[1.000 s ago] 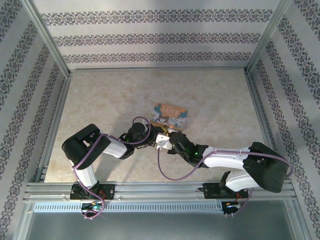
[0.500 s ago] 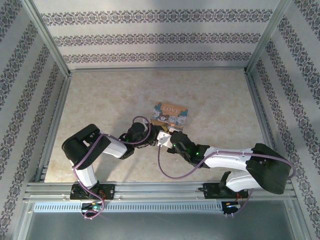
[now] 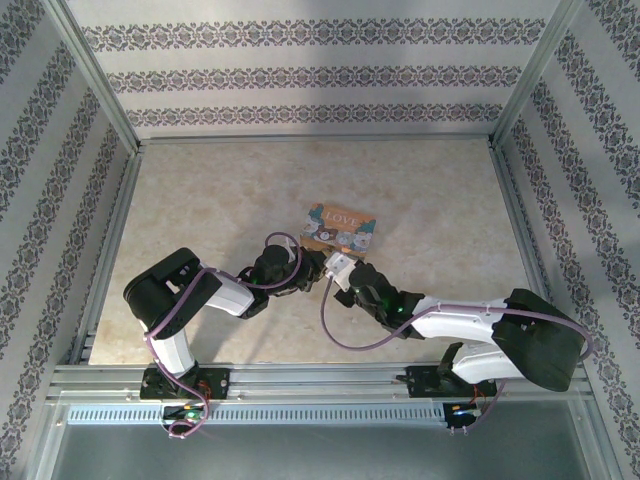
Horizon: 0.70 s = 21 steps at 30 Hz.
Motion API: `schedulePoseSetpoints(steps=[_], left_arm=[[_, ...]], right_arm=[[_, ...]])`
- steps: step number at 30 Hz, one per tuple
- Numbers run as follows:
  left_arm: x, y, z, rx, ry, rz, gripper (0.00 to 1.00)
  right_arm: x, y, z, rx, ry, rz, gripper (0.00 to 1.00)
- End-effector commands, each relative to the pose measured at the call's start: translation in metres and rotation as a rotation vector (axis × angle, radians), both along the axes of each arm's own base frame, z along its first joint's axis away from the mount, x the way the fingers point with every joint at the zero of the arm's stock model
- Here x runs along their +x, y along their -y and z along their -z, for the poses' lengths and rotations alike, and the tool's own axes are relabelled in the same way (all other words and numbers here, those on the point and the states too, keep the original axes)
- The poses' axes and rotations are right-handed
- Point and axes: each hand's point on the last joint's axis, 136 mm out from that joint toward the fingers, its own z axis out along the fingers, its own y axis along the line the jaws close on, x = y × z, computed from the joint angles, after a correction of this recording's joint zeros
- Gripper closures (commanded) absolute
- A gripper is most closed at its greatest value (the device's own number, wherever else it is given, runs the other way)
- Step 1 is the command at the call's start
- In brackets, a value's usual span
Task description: Unlock the padlock with the key
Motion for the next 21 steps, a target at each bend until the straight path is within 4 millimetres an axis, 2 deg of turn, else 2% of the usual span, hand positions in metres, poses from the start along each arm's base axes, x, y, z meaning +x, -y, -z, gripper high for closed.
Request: schedulePoseSetpoints(steps=[1,10,21], left_arm=[[-0.0071,0.0066,-0.0124,-0.021,0.037,0.03,1.0],[-0.0062,0.0062,-0.0135,-0.012,0.04,0.029,1.0],[-0.0065,0.0051,-0.0103,0.003,0.037,0.028,1.0]], right_arm=[[0.005,-0.0095,-0.0256,0.225,-0.035,0.045,1.0],[0.0098,-0.0098,-0.0289,0.444,-0.159,0.14,1.0],[0.0111,-0.0077,-0.0238,0.444,-0.172,0.161,1.0]])
